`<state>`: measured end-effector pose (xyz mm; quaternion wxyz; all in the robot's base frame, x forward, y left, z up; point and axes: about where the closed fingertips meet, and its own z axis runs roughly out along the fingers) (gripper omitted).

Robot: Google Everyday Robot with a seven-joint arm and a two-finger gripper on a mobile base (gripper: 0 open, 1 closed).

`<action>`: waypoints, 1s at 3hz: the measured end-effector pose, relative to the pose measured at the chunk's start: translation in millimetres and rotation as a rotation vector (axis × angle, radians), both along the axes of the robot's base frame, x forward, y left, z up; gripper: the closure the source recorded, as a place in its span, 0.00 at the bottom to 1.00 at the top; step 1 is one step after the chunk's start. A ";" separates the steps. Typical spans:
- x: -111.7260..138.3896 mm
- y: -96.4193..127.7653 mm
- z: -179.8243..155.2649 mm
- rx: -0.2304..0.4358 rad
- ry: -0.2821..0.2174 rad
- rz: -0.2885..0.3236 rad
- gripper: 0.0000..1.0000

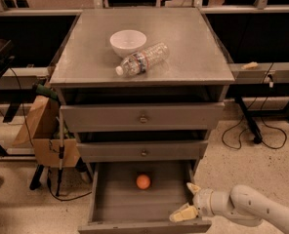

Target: Pick orange from bottom drawer and place on counter

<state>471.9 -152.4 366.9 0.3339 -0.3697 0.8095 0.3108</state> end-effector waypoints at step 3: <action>38.1 83.4 -127.3 0.103 0.118 0.128 0.00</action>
Offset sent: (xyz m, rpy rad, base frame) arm 0.0534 0.0881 -0.1487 0.0987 0.1510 0.1259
